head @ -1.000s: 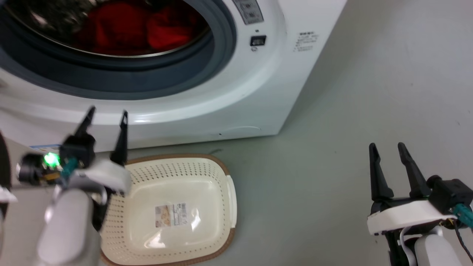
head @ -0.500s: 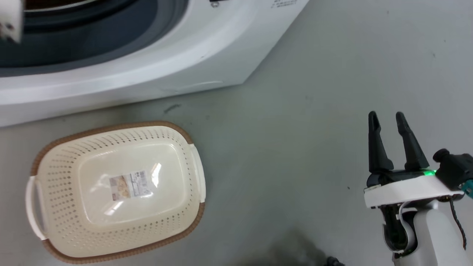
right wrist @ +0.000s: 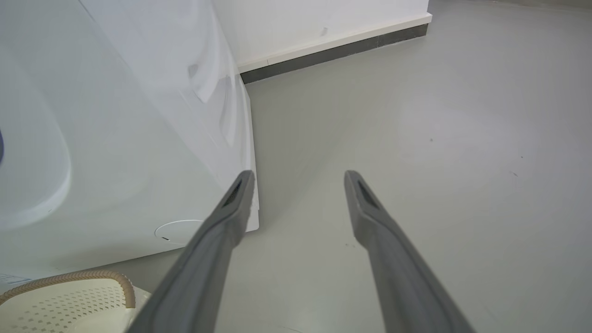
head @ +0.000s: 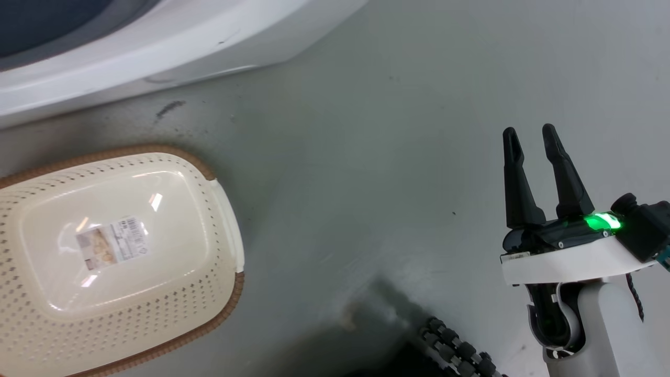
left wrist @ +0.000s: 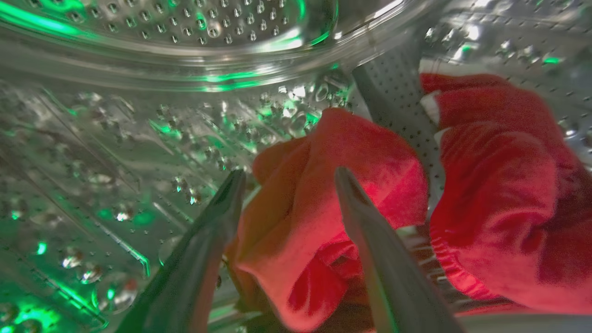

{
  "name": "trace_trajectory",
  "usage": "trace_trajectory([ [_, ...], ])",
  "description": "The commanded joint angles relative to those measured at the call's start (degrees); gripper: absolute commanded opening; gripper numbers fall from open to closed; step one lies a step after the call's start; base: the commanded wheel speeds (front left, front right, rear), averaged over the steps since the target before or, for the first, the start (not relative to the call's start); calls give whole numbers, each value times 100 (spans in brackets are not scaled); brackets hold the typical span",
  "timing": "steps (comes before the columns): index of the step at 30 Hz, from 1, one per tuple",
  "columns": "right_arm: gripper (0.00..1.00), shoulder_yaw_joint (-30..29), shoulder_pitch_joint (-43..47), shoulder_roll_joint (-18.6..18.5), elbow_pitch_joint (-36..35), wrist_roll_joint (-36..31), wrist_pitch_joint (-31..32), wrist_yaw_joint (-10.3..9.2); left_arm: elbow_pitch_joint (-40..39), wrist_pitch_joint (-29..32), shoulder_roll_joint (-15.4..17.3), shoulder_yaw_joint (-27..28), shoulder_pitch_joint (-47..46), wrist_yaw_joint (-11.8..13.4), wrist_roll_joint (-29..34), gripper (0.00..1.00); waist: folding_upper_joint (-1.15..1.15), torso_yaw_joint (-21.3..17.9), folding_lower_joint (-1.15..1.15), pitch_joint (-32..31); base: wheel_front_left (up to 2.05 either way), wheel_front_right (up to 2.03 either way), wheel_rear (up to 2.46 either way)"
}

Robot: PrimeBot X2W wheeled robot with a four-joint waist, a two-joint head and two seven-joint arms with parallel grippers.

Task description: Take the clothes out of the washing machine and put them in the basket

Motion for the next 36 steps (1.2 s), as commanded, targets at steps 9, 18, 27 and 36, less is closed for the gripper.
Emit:
trace_trajectory([
  [9, 100, 220, -63, 10, -124, 249, -14, -4, 219, 1103, 265, -329, -730, 11, -82, 100, 0, -413, -1, 592, 0, 0, 0],
  [18, 100, 254, -86, 10, -270, 51, -14, -4, 355, 1119, 492, -410, -782, 78, -41, 100, 0, -506, -1, 765, 0, 0, 0],
  [27, 100, 84, -131, 8, -363, -146, -14, -4, 343, 793, 468, -643, -798, 19, -178, 0, 0, -432, -1, 854, 0, 0, 0],
  [36, 100, -69, -260, 8, -243, -237, -14, -4, 387, -237, 338, -731, -581, 5, -431, 0, 0, -305, -1, 594, 0, 0, 0],
])
